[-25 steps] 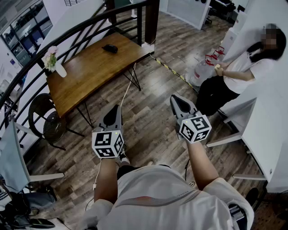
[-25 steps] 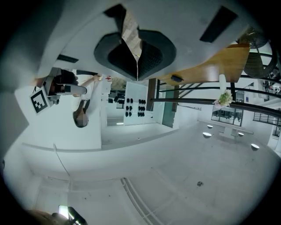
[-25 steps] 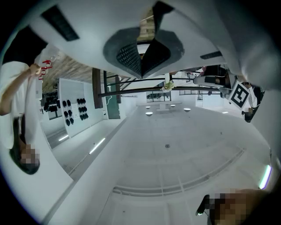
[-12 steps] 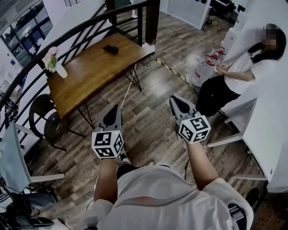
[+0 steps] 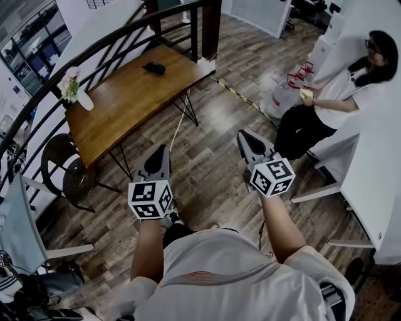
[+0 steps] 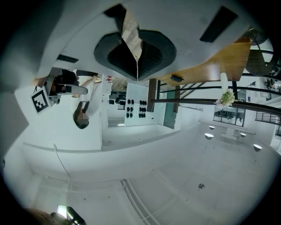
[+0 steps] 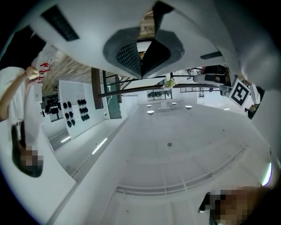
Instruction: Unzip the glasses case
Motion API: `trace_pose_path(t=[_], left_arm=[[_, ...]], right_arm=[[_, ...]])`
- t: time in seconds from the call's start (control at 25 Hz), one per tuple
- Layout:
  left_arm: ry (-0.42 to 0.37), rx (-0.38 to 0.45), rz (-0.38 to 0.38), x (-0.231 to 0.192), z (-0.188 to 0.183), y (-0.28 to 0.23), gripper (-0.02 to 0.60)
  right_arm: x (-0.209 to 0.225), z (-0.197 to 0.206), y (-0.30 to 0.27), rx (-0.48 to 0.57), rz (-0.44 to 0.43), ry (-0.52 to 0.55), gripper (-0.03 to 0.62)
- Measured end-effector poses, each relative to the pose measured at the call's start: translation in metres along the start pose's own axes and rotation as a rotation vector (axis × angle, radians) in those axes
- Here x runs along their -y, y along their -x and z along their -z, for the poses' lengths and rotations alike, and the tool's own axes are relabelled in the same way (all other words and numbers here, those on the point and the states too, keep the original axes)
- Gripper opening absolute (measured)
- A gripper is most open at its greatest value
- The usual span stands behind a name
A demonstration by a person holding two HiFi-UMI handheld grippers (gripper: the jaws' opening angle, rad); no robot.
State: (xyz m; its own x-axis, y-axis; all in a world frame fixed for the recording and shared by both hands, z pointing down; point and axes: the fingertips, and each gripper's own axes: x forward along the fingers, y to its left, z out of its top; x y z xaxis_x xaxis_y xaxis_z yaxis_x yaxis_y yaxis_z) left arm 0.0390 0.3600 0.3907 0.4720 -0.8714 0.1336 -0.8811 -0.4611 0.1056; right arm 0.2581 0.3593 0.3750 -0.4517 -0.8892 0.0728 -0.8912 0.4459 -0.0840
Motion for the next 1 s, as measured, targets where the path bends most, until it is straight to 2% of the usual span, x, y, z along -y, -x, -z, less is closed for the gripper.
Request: trace_pose_path(t=[0.24, 0.8, 1.0], left_arm=[[0.006, -0.001, 0.016, -0.035, -0.005, -0.020, 0.018], [0.036, -0.002, 0.068, -0.186, -0.021, -0.082, 0.018], [0.062, -0.008, 0.078, -0.226, -0.018, -0.094, 0.018]], right_arm=[[-0.004, -0.002, -0.033, -0.014, 0.013, 0.003, 0.051], [-0.047, -0.005, -0.191, -0.063, 0.053, 0.024, 0.051], [-0.062, 0.001, -0.232, -0.094, 0.057, 0.033, 0.051]])
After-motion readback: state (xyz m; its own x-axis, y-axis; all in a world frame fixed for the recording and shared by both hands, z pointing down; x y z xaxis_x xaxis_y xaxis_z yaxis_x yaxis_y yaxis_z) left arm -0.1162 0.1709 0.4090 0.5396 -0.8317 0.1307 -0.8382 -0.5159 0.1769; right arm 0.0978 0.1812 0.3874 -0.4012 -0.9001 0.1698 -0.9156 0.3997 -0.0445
